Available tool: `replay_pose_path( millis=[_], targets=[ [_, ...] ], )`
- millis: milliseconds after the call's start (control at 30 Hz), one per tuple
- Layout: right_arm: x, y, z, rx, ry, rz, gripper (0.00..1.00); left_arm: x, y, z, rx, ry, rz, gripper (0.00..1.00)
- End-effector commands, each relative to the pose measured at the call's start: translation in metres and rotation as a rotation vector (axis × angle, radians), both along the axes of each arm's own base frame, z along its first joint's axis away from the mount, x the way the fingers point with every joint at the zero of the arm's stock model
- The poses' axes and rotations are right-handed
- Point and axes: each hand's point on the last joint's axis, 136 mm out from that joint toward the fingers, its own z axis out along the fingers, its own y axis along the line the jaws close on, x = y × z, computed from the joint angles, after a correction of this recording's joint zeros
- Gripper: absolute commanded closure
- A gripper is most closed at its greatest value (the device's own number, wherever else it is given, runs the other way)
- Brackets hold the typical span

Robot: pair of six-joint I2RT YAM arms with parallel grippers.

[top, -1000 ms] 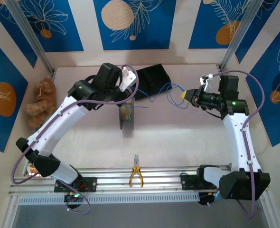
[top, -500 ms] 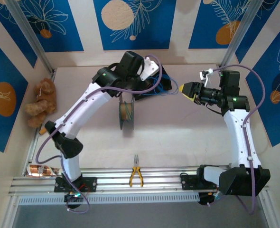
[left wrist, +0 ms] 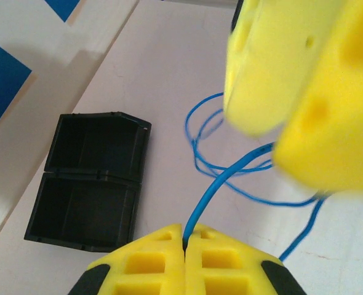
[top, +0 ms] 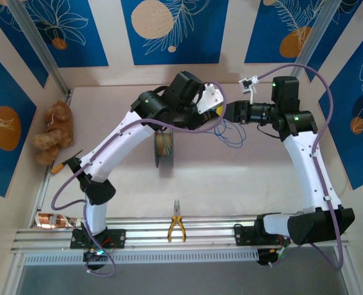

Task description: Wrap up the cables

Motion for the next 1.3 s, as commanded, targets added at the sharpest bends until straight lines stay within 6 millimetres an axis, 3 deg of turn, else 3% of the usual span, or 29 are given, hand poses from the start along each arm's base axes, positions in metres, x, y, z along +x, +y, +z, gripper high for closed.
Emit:
replay_pose_path(
  millis=[0, 233, 467, 567, 600, 667, 733, 800, 900, 1000, 1100, 1267],
  targets=[
    [-0.013, 0.01, 0.002, -0.066, -0.147, 0.055, 0.6, -0.011, 0.001, 0.02, -0.026, -0.028, -0.042, 1.0],
    [-0.002, 0.005, -0.018, -0.168, -0.136, 0.002, 0.63, -0.014, 0.003, 0.021, -0.027, -0.027, -0.047, 1.0],
    [-0.011, 0.006, -0.024, -0.176, -0.118, 0.032, 1.0, -0.013, 0.007, 0.022, -0.025, -0.043, -0.032, 1.0],
    [-0.011, 0.008, -0.02, -0.176, -0.144, 0.025, 1.0, -0.009, 0.009, 0.025, -0.035, -0.049, 0.001, 1.0],
    [-0.009, 0.006, -0.019, -0.179, -0.156, 0.01, 1.0, -0.007, 0.01, 0.026, -0.042, -0.051, 0.02, 0.96],
    [-0.004, 0.004, -0.015, -0.187, -0.185, -0.023, 1.0, -0.003, 0.014, 0.027, -0.054, -0.042, 0.068, 0.59],
    [0.001, 0.002, -0.009, -0.183, -0.222, -0.051, 1.0, 0.001, 0.02, 0.028, -0.074, -0.023, 0.119, 0.39],
    [0.005, -0.001, -0.002, -0.173, -0.256, -0.089, 1.0, 0.005, 0.031, 0.028, -0.111, 0.012, 0.186, 0.21],
    [0.007, -0.003, 0.008, -0.152, -0.288, -0.123, 1.0, 0.007, 0.046, 0.03, -0.229, 0.09, 0.27, 0.05],
    [0.007, -0.004, 0.015, -0.122, -0.308, -0.152, 1.0, 0.005, 0.056, 0.033, -0.434, 0.22, 0.319, 0.0],
    [0.006, -0.006, 0.019, -0.085, -0.31, -0.178, 1.0, 0.002, 0.057, 0.028, -0.643, 0.4, 0.34, 0.01],
    [0.003, -0.004, 0.021, -0.025, -0.294, -0.198, 1.0, 0.004, 0.054, 0.028, -0.855, 0.532, 0.364, 0.05]
  ],
)
